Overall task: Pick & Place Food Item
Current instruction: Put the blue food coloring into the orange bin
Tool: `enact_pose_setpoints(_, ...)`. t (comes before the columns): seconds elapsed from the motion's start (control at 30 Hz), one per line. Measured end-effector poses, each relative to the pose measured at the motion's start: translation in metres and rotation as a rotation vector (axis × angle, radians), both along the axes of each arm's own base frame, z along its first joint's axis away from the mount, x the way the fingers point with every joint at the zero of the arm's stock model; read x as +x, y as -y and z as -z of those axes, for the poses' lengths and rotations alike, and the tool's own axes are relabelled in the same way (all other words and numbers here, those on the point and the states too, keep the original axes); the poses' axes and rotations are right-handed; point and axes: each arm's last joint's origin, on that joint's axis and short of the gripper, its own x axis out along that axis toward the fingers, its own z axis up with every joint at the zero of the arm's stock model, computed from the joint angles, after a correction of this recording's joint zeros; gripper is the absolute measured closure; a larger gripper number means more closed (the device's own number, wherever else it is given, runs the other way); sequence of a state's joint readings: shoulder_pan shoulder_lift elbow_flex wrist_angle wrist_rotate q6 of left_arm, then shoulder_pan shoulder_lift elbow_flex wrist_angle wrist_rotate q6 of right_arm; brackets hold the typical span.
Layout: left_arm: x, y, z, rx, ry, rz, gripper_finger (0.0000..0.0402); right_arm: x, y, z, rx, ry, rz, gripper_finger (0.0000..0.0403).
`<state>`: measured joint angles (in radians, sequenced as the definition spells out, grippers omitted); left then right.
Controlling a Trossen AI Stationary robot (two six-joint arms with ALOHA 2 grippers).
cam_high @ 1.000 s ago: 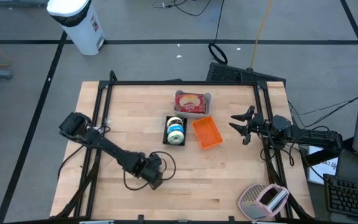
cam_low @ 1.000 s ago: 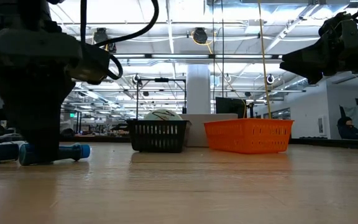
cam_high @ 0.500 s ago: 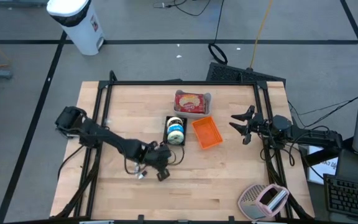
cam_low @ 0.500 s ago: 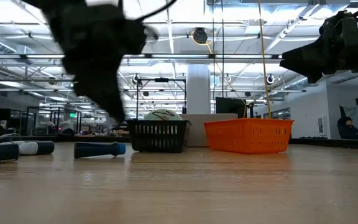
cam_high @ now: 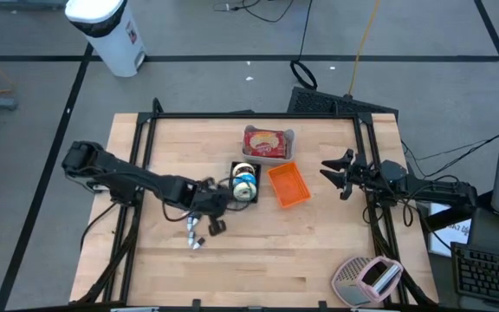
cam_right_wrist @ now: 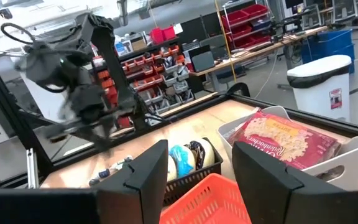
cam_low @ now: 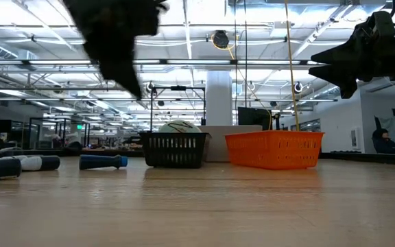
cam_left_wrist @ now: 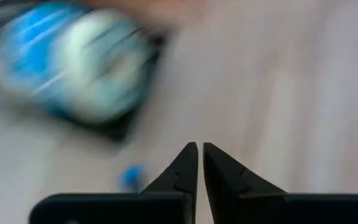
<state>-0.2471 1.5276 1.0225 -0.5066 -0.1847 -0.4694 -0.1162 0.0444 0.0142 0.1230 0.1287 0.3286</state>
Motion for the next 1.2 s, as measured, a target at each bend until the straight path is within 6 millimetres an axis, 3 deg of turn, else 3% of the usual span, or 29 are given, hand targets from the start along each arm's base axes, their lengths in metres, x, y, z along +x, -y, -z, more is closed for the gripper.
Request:
enact_pose_setpoints(0.13, -0.027, -0.011, 0.0, 0.106, -0.157, -0.259, 0.0376, 0.0, 0.0, 0.0, 0.0, -0.002, 0.0, 0.0236)
enact_pose_setpoints(0.27, -0.037, -0.017, 0.002, 0.092, -0.246, -0.377, 0.0356, 0.0, 0.0, 0.0, -0.001, 0.0, 0.01, 0.0236)
enact_pose_setpoints(0.5, -0.04, -0.031, 0.031, 0.026, -0.327, -0.407, 0.0229, -0.002, 0.005, -0.004, -0.018, 0.037, 0.19, 0.0236)
enact_pose_setpoints(0.6, -0.046, -0.037, 0.044, 0.025, -0.356, -0.404, 0.0175, -0.002, 0.005, -0.004, -0.02, 0.034, 0.188, 0.0236)
enact_pose_setpoints(0.77, -0.051, -0.044, 0.061, 0.02, -0.336, -0.402, 0.0121, -0.002, 0.005, -0.004, -0.02, 0.033, 0.185, 0.0236)
enact_pose_setpoints(1.0, -0.053, -0.052, 0.081, 0.028, -0.259, -0.331, 0.0108, -0.002, 0.005, -0.004, -0.02, 0.034, 0.184, 0.0236)
enact_pose_setpoints(1.2, -0.061, -0.058, 0.088, -0.023, -0.295, -0.351, 0.0139, -0.002, 0.005, -0.004, -0.02, 0.033, 0.184, 0.0236)
